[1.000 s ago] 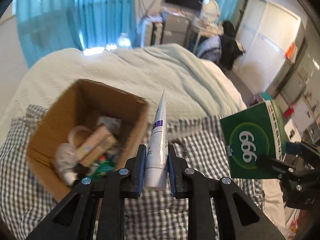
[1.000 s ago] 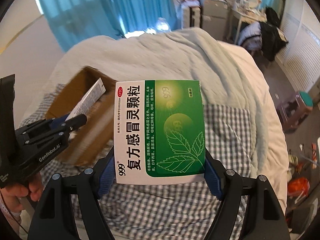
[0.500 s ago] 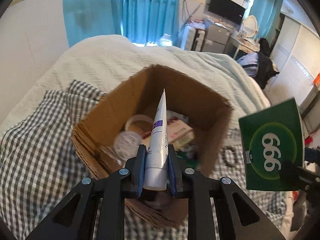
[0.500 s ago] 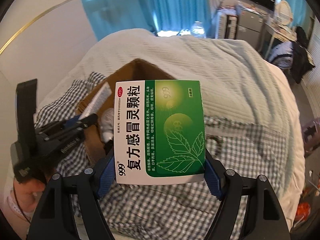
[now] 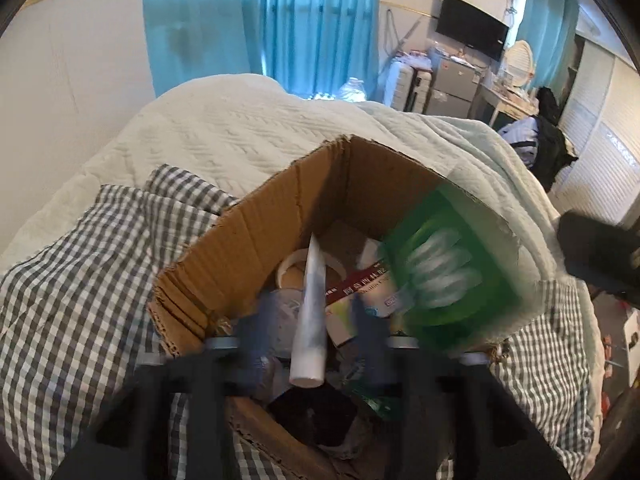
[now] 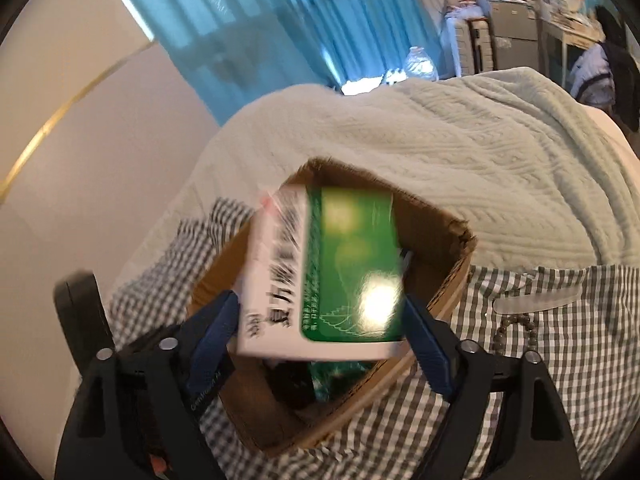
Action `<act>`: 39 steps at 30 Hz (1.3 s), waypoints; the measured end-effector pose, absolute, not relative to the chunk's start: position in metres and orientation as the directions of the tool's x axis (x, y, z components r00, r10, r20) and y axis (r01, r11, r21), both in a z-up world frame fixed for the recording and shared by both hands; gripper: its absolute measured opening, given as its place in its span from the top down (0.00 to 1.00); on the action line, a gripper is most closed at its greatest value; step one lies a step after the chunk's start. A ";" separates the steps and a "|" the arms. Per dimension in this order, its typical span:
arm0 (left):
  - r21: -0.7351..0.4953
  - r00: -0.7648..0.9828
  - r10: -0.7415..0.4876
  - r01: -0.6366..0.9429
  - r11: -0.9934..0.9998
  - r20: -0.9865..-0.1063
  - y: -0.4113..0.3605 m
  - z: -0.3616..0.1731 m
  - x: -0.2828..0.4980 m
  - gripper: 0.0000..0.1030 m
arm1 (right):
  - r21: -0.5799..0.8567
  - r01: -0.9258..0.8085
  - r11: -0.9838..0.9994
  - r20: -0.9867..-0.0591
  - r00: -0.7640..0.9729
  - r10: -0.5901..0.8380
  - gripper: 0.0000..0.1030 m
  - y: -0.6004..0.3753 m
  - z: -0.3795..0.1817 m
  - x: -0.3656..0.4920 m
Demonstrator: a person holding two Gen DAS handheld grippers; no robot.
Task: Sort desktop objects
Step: 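Carry the white tube and leaf-print box over the box and release both, then grasp the bead bracelet with the left tool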
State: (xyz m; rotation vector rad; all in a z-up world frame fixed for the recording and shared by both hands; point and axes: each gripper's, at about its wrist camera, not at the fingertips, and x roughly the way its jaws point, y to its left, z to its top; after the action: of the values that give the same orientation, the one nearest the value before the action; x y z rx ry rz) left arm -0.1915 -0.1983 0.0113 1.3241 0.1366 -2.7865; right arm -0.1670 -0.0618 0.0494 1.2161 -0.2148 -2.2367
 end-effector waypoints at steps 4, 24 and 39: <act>-0.067 -0.659 -0.023 0.111 -0.992 -0.752 -0.195 0.024 -0.185 0.30 | 0.391 0.378 -0.839 -0.698 -0.472 -0.538 0.16 -0.032 0.068 -0.166; 0.066 -0.531 0.106 -0.293 -0.954 -0.841 0.032 -0.051 -0.140 0.17 | 0.182 0.104 -0.978 -0.810 -0.548 -0.208 0.16 0.177 0.004 -0.194; -0.125 -0.438 0.186 -0.163 -0.979 -0.880 0.067 -0.174 -0.222 0.46 | 0.131 0.120 -0.984 -0.861 -0.478 -0.173 0.16 0.188 -0.103 -0.225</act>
State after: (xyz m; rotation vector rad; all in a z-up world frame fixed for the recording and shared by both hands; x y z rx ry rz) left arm -0.2222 0.0670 -0.1744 1.7498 0.0368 -2.8534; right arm -0.2246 0.1877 -0.1034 1.5014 -0.0779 -2.5622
